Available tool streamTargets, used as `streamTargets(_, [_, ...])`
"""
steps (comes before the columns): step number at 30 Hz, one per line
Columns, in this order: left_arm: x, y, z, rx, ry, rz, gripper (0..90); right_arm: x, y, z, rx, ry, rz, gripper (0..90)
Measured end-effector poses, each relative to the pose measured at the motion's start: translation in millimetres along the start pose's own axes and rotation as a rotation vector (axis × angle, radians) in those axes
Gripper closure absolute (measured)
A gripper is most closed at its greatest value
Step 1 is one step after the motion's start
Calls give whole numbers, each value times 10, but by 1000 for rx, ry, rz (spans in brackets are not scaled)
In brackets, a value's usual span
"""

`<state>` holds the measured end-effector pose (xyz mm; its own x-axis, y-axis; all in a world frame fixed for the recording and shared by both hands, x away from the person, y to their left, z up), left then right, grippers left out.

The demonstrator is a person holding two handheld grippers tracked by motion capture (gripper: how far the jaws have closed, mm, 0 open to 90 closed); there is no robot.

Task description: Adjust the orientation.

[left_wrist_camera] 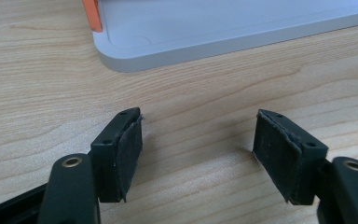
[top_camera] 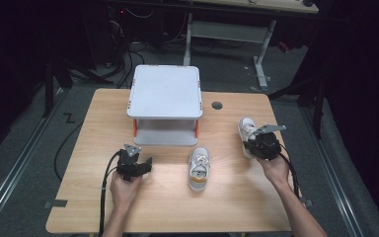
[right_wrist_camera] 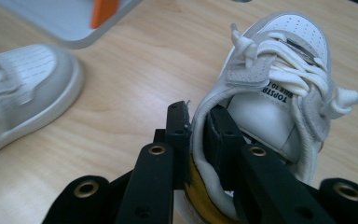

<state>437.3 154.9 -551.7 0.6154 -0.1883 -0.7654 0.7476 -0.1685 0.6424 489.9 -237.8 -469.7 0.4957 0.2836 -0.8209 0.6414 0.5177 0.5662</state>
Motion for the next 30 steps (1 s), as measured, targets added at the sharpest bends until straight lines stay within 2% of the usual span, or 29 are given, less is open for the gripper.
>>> streamTargets(8, [-2, 0, -5, -3, -4, 1, 328, -61, -175, -432, -63, 61, -21, 806])
streamTargets(12, [-7, 1, -16, -19, -18, 6, 326, -61, -264, -654, -92, 91, -37, 804])
streamTargets(16, [-7, -1, -14, -12, -16, 2, 326, -45, -326, -871, -113, 135, -62, 800])
streamTargets(18, [-7, 0, -12, -15, -17, 3, 326, -30, -325, -944, -129, 144, -64, 800])
streamTargets(23, [-7, 0, -15, -19, -20, 4, 326, 27, -313, -1085, -161, 129, -85, 799])
streamTargets(30, [-6, 0, -12, -17, -19, 5, 326, 93, -309, -1209, -161, 131, -112, 777])
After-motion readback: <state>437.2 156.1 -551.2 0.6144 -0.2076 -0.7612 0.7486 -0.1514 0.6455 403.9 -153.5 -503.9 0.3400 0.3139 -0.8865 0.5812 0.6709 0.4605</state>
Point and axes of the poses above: each handheld gripper's, and its own axes: x roughly forward along the jaws, y roughly out of its top, z roughly to its right, the point moved 7 cm from there along x, roughly forward along the jaws, and after that the axes turned 9 degrees about -z, right-handed, at the moved point
